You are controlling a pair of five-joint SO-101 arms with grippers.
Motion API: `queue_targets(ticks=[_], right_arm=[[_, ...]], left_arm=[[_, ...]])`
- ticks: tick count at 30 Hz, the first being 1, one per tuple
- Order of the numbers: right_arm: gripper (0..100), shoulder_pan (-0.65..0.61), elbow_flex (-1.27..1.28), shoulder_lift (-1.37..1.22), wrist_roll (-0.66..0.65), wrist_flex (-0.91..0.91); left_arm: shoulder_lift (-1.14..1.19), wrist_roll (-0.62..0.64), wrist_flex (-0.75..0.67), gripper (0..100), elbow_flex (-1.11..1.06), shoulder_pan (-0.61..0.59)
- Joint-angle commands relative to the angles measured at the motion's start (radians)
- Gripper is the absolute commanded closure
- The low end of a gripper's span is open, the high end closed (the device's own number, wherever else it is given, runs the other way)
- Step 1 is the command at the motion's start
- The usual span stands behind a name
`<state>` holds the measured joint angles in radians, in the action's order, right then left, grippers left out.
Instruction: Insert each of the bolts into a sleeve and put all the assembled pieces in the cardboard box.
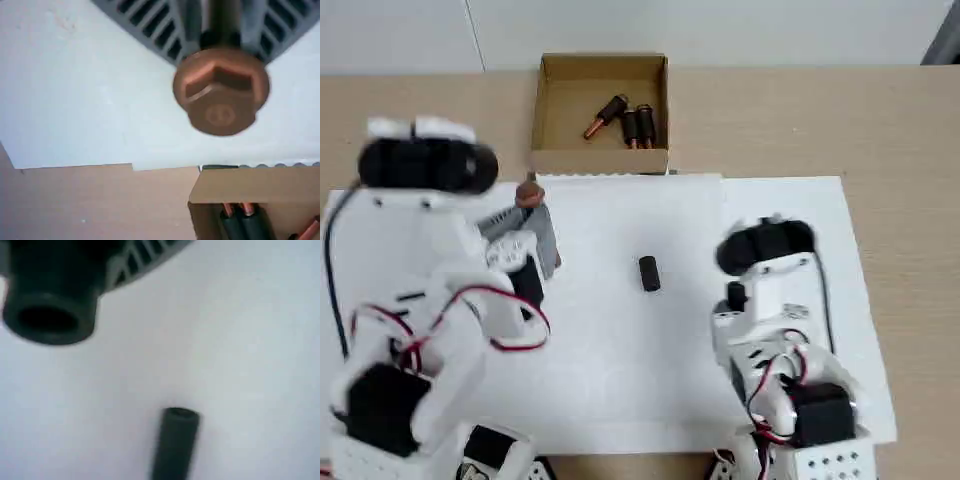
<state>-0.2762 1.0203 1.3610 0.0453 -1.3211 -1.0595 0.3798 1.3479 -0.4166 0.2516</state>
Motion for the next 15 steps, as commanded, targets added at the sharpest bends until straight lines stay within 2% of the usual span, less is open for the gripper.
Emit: queue_targets(ticks=[1,9,15], right_arm=[[99.6,-0.087,0.020,0.008,-0.005,0.101],[99.6,-0.251,0.123,0.008,-0.006,0.251],[99.6,-0.302,0.199,0.010,-0.006,0.395]], left_arm=[[-0.172,0.006,-0.115,99,-0.202,0.006],[-0.532,0.009,-0.256,99,-0.573,0.006],[-0.775,0.071,-0.362,99,-0.789,0.006]])
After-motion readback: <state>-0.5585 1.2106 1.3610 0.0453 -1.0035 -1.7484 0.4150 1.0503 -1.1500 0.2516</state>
